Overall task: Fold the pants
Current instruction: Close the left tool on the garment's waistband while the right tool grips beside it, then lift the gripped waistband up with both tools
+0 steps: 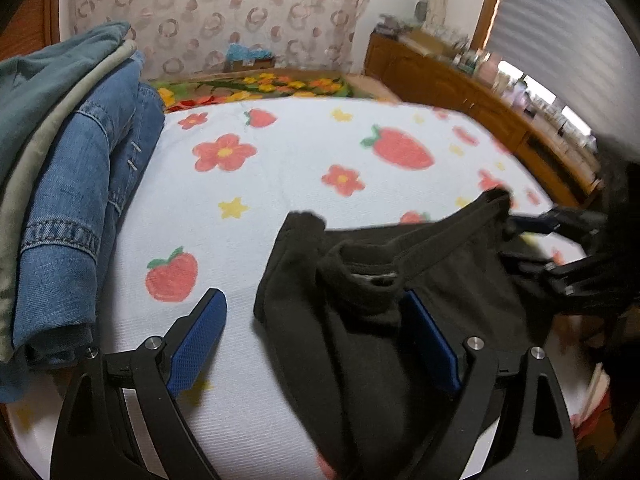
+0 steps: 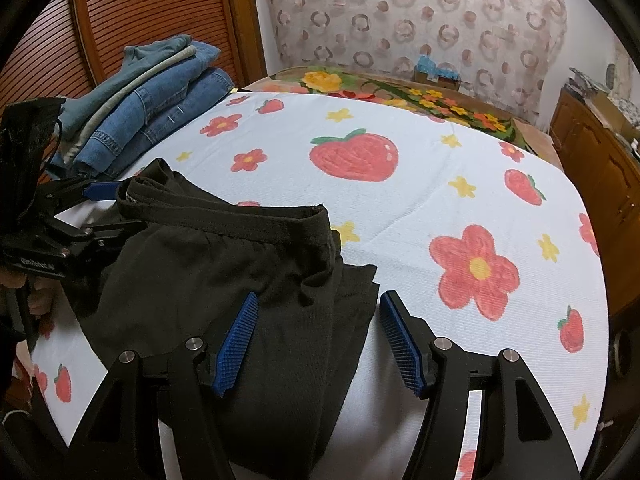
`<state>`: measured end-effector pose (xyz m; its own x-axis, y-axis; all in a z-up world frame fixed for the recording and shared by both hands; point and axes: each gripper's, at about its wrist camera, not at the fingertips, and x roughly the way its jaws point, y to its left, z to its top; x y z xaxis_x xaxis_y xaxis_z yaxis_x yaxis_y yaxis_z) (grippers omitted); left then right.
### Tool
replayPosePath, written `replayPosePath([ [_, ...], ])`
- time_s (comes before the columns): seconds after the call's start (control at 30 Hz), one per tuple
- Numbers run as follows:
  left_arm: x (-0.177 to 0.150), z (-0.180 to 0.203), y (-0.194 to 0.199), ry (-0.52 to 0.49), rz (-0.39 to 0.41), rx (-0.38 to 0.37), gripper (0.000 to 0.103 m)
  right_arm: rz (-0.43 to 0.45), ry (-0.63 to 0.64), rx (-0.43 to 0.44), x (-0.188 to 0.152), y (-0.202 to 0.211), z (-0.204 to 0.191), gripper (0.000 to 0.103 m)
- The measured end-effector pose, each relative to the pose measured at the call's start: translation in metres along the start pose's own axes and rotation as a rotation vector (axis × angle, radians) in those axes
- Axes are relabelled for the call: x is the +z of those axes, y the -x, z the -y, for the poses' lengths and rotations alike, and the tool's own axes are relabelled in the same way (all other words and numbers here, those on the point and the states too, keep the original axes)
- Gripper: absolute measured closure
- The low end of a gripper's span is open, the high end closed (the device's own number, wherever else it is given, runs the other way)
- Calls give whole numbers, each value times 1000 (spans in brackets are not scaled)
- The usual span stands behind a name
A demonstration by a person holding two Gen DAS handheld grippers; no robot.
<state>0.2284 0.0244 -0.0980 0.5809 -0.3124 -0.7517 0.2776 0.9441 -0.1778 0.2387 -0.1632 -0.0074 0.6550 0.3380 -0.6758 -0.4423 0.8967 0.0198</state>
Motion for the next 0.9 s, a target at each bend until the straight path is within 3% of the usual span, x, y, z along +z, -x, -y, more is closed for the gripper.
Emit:
replayPosePath([
  [0.13, 4, -3, 5, 7, 23, -8, 24, -3, 3, 11, 2, 0, 2, 42],
  [0.2, 5, -4, 3, 11, 19, -25, 35, -2, -2, 18, 2, -1, 4, 47],
  [0.3, 3, -4, -2, 9, 4, -32, 40, 4, -13, 30, 2, 0, 6, 58],
  [0.4, 1, -3, -5, 4, 2, -34, 43, 6, -13, 52, 2, 1, 5, 77],
  [0.47, 1, -2, -4, 2, 2, -55, 51, 2, -9, 85, 1, 1, 3, 89],
  [0.57, 0, 2, -2, -16, 15, -90, 70, 8, 8, 77, 1, 3, 0, 92],
  [0.67, 0, 8, 9, -31, 46, -95, 80, 26, 0, 79, 0, 8, -1, 92],
  [0.9, 1, 20, 47, -47, 144, -96, 84, 103, -12, 77, -3, 37, -6, 93],
])
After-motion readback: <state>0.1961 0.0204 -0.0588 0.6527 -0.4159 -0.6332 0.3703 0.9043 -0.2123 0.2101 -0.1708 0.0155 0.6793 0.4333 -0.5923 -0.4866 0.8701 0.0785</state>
